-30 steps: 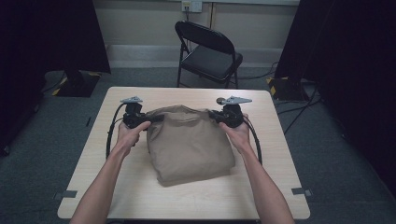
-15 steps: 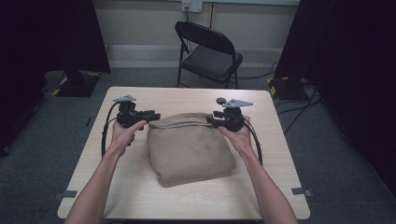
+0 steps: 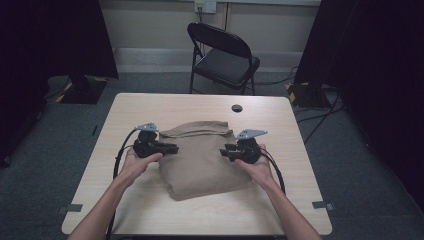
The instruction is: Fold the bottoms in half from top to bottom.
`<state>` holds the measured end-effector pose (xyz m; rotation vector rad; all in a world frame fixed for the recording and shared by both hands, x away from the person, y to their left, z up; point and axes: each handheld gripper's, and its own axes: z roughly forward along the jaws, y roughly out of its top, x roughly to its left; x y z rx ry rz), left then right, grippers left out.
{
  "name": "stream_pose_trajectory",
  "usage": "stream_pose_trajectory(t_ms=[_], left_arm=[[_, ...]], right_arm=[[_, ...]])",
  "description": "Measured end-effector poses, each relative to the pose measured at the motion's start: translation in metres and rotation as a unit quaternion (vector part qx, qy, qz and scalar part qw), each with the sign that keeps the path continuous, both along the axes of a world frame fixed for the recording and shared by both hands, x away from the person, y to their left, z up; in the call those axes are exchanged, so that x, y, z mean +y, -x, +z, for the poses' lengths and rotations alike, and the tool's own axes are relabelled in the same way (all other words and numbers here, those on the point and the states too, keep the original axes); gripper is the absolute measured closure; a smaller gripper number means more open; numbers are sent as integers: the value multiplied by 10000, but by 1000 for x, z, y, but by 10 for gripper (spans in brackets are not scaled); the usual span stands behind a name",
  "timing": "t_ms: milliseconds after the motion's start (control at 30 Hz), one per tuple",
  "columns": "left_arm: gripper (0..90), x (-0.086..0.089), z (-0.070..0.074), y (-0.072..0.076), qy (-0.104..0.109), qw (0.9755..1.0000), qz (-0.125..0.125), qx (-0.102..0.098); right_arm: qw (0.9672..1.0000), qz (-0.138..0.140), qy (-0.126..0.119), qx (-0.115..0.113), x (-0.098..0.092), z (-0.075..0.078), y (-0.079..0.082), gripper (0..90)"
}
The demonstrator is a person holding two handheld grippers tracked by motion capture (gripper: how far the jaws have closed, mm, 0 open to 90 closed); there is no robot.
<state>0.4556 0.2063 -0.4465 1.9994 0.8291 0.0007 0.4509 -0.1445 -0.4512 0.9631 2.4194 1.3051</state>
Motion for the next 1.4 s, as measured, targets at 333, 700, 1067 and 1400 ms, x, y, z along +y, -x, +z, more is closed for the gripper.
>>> stream_pose_trajectory(t_ms=[333,700,1067,1400], left_arm=[[727,-4,-35,6,-466,9981,92,398],[675,-7,-35,23,-694,9960,-369,434],[678,-32,-30,49,-545,9928,-1021,320],[696,-46,-35,75,-989,9881,-1121,364]], right_arm=[[9970,375,567,378,14,-30,10,637],[9921,841,664,645,19,-34,49,633],[9879,1201,712,676,16,-33,90,633],[9850,1339,815,714,9,-31,101,634]])
